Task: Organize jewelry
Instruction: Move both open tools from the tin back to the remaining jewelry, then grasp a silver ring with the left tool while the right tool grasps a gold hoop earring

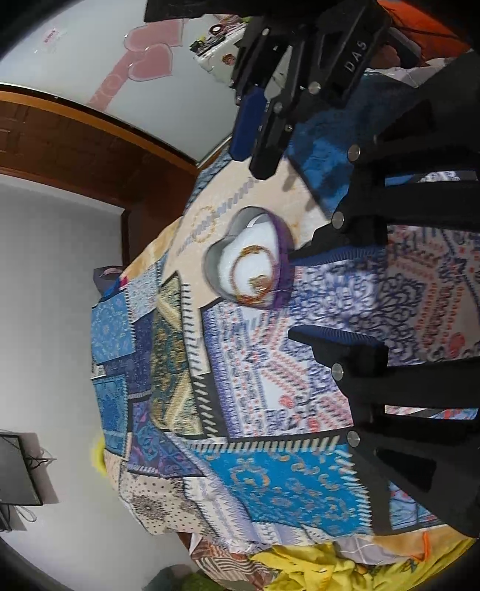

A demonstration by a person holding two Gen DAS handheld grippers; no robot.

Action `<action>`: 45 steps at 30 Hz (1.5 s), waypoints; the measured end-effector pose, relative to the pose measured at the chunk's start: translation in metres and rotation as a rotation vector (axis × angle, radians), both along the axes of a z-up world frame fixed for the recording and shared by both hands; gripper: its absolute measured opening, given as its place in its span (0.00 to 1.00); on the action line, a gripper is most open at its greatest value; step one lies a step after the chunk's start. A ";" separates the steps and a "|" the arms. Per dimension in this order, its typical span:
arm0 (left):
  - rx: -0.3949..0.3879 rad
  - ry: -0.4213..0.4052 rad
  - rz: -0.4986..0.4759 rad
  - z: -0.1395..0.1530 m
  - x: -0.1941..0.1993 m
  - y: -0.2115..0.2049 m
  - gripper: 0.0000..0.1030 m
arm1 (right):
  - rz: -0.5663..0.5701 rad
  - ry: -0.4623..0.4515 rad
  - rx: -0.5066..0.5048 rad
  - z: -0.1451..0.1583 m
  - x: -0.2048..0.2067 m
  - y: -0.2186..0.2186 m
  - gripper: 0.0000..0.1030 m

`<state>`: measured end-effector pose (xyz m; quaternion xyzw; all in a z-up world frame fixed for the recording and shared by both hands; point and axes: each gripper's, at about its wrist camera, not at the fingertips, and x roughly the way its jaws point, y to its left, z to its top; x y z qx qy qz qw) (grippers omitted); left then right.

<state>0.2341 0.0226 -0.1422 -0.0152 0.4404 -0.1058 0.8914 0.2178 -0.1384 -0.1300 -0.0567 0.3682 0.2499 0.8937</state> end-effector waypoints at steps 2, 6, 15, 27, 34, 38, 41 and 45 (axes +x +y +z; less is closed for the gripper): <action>0.004 0.016 -0.005 -0.006 -0.006 -0.001 0.31 | 0.001 0.007 -0.008 -0.004 -0.003 -0.001 0.27; 0.015 0.054 -0.010 -0.022 -0.016 -0.002 0.31 | 0.004 0.028 -0.022 -0.011 -0.009 -0.003 0.27; 0.021 0.157 -0.039 -0.061 -0.030 -0.002 0.31 | -0.005 0.064 -0.050 -0.026 -0.017 -0.008 0.27; -0.002 0.153 -0.094 -0.063 -0.026 -0.025 0.31 | -0.004 0.098 -0.070 -0.039 -0.021 -0.013 0.27; -0.012 0.142 -0.099 -0.064 -0.018 -0.031 0.31 | 0.005 0.123 -0.072 -0.048 -0.019 -0.009 0.27; -0.018 0.133 -0.091 -0.065 -0.017 -0.031 0.24 | 0.022 0.130 -0.079 -0.051 -0.018 0.000 0.27; -0.031 0.131 -0.090 -0.065 -0.018 -0.027 0.20 | 0.042 0.136 -0.085 -0.055 -0.015 0.007 0.27; -0.026 0.120 -0.074 -0.063 -0.022 -0.018 0.20 | 0.075 0.147 -0.106 -0.060 -0.011 0.018 0.27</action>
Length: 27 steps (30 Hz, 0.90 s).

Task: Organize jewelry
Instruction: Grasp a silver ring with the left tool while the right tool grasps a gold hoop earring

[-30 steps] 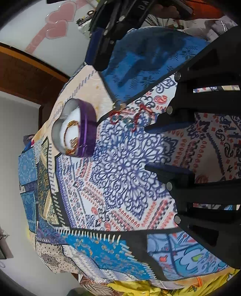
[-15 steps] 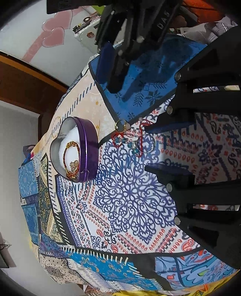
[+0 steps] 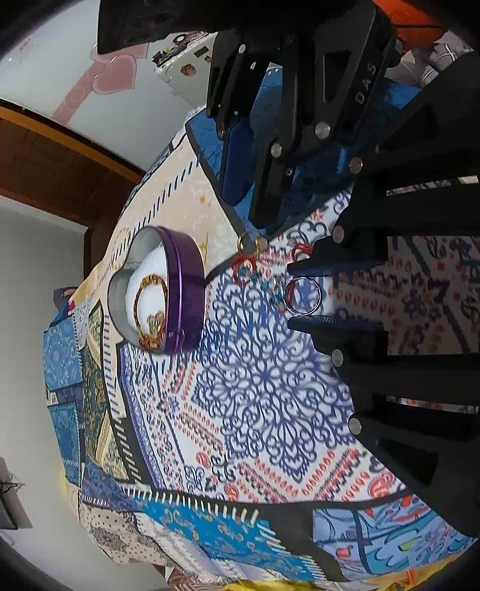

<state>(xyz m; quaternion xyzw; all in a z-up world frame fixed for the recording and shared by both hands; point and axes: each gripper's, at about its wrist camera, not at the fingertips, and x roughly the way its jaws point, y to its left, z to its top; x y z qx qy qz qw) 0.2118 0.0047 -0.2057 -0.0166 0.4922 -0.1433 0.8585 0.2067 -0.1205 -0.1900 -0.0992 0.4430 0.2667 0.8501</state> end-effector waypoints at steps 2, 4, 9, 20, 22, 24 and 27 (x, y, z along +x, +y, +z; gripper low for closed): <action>-0.006 -0.005 0.017 0.001 -0.002 0.007 0.20 | 0.017 -0.004 -0.013 -0.002 0.001 0.005 0.27; -0.009 -0.010 0.034 0.003 -0.003 0.014 0.20 | 0.034 -0.004 -0.021 -0.004 0.001 0.009 0.27; -0.022 -0.023 0.060 0.007 -0.006 0.027 0.20 | 0.069 0.002 -0.050 -0.011 0.004 0.017 0.27; -0.019 -0.059 0.071 0.021 -0.010 0.029 0.20 | 0.064 -0.026 -0.058 -0.010 0.000 0.017 0.17; -0.016 -0.068 0.069 0.025 -0.011 0.028 0.20 | 0.047 -0.023 -0.029 -0.007 0.000 0.013 0.17; -0.014 -0.079 0.069 0.030 -0.011 0.026 0.20 | 0.035 -0.037 -0.012 -0.001 -0.001 0.009 0.17; -0.007 -0.100 0.069 0.038 -0.011 0.023 0.20 | 0.016 -0.076 0.008 0.012 -0.003 0.005 0.17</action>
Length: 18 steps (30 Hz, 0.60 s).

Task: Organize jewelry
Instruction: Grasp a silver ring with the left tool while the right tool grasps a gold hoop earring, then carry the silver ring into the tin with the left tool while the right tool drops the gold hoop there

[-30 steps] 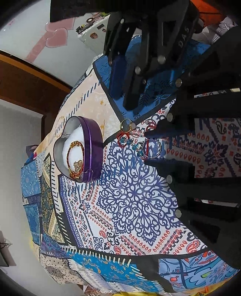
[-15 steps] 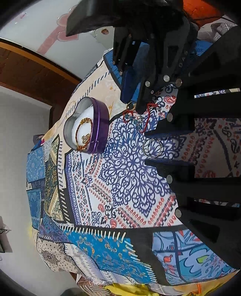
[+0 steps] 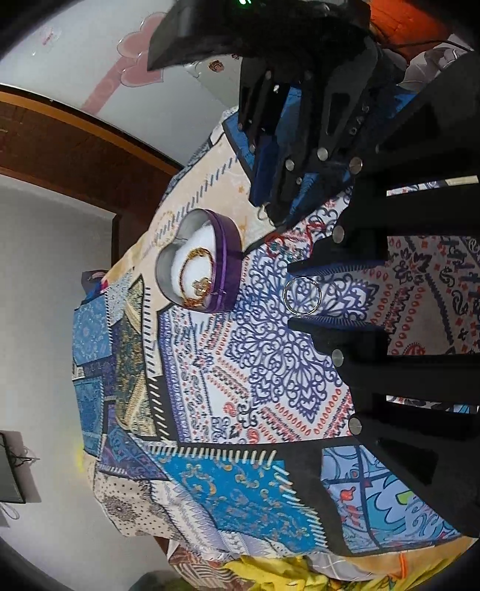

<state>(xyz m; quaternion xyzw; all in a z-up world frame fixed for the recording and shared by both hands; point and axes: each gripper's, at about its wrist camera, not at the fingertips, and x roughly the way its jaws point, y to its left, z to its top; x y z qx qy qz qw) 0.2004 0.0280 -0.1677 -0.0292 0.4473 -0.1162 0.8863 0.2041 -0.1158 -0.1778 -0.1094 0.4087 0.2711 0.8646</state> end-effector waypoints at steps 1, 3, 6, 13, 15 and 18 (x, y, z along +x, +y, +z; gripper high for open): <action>0.006 -0.006 0.001 0.002 0.000 -0.001 0.20 | -0.008 -0.013 0.010 0.005 0.000 -0.002 0.17; 0.006 -0.015 -0.001 0.007 0.001 -0.003 0.20 | -0.023 -0.035 0.028 0.014 0.000 -0.005 0.17; 0.012 -0.031 -0.001 0.013 0.003 -0.006 0.20 | -0.044 -0.055 0.066 0.026 0.003 -0.012 0.17; 0.014 -0.083 -0.001 0.035 0.009 -0.009 0.20 | -0.086 -0.123 0.123 0.054 0.004 -0.022 0.17; 0.009 -0.099 0.000 0.042 0.012 -0.009 0.20 | -0.093 -0.145 0.135 0.061 0.004 -0.024 0.17; 0.004 -0.123 0.001 0.050 0.016 -0.010 0.20 | -0.102 -0.172 0.149 0.069 0.005 -0.026 0.17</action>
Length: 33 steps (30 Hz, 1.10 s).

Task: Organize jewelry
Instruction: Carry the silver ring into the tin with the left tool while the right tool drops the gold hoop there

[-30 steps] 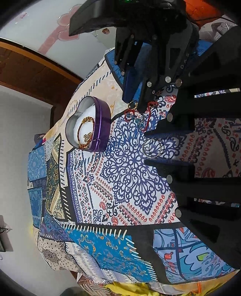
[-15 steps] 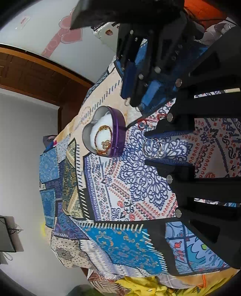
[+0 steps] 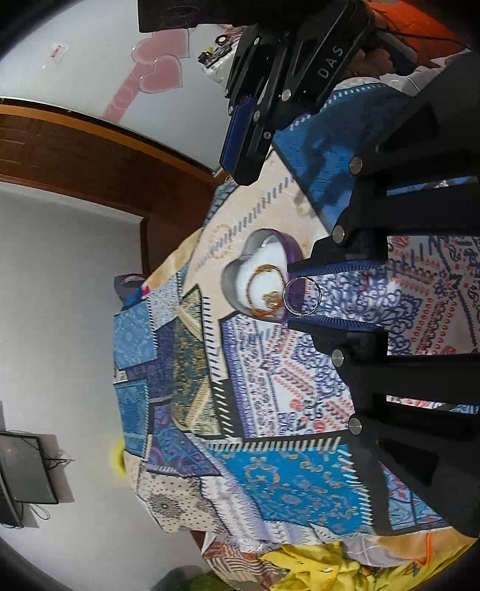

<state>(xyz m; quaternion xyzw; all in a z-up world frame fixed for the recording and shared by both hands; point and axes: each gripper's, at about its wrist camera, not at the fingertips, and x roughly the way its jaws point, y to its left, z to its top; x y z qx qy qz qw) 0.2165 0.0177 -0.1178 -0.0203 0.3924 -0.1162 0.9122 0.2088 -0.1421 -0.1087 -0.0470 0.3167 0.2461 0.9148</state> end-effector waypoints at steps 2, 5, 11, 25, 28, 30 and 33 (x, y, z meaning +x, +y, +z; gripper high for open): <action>0.000 -0.008 0.000 0.002 0.002 -0.001 0.20 | -0.001 -0.013 0.010 0.004 0.000 -0.001 0.17; 0.001 -0.014 0.003 0.004 0.007 -0.001 0.20 | -0.001 -0.030 0.020 0.008 0.001 -0.003 0.17; -0.016 -0.010 0.008 0.002 0.019 0.000 0.20 | -0.002 -0.023 0.030 0.002 0.012 -0.002 0.17; -0.028 0.049 -0.020 -0.023 0.061 -0.008 0.20 | -0.002 0.121 0.028 -0.043 0.048 -0.002 0.18; -0.044 0.066 -0.035 -0.027 0.069 -0.010 0.20 | 0.014 0.121 0.015 -0.044 0.051 0.001 0.18; -0.037 0.068 -0.046 -0.029 0.072 -0.013 0.20 | 0.025 0.119 0.000 -0.044 0.052 0.003 0.18; -0.025 0.074 -0.067 -0.033 0.076 -0.018 0.20 | 0.039 0.118 -0.016 -0.046 0.052 0.005 0.18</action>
